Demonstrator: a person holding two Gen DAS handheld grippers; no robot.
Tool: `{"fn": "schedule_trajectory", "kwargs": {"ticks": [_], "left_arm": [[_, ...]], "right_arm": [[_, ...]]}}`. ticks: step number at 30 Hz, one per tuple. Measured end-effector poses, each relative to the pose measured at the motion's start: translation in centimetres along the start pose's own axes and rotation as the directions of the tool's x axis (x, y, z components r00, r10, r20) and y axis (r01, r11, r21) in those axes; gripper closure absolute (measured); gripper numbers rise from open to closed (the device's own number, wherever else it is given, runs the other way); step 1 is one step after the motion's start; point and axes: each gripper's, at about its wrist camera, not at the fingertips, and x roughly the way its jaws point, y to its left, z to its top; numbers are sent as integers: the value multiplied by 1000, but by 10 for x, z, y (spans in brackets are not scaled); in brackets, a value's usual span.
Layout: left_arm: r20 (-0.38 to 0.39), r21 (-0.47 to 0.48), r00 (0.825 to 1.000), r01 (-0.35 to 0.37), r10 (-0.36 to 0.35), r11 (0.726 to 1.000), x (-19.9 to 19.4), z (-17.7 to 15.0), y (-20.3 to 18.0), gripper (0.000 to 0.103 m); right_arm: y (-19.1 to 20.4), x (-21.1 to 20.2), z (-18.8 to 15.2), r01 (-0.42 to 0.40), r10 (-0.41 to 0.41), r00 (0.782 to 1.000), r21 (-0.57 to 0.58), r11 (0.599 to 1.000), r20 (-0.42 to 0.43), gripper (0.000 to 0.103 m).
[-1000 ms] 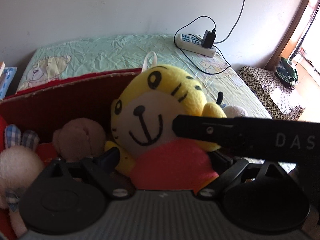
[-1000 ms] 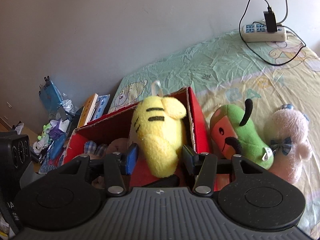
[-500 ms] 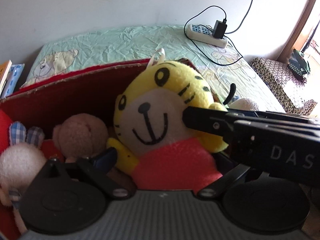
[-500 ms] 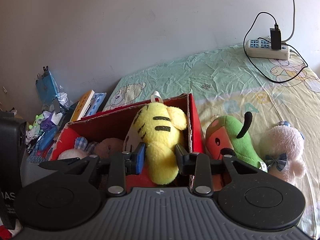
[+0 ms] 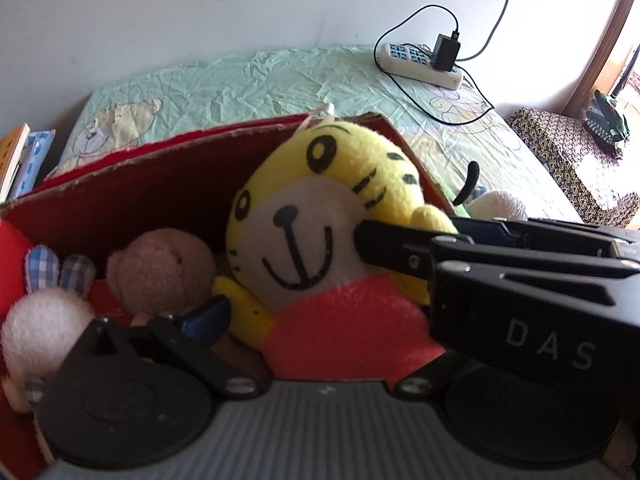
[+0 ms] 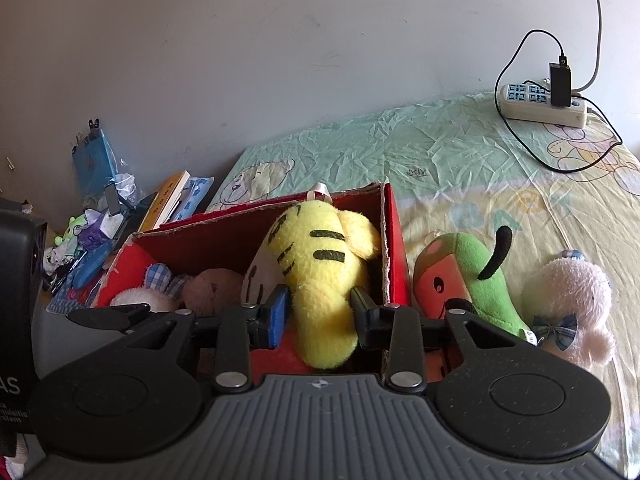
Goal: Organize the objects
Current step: 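Lower the yellow tiger into the red box and open the right tool, then move the open right tool over the white bunny with blue checkered ears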
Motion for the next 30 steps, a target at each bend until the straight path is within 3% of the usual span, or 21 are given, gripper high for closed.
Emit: {"fn": "schedule_trajectory", "kwargs": {"ticks": [14,24,30], "left_arm": [[-8,-9,999,-54,54,998,-5,-2,-5,1],[8,-54,994,-108,109,993,-23,-3,-6,1],[38,-39,981,-188,189,981,-37,-2,-18,1]], "right_arm": [[-7,-12,-1,-46,46,999,65,997,-10,61],[-6,-36,-4,-23,22,999,30,999,39,61],[-16,-56,-4,19,-22,997,32,999,78,60]]}}
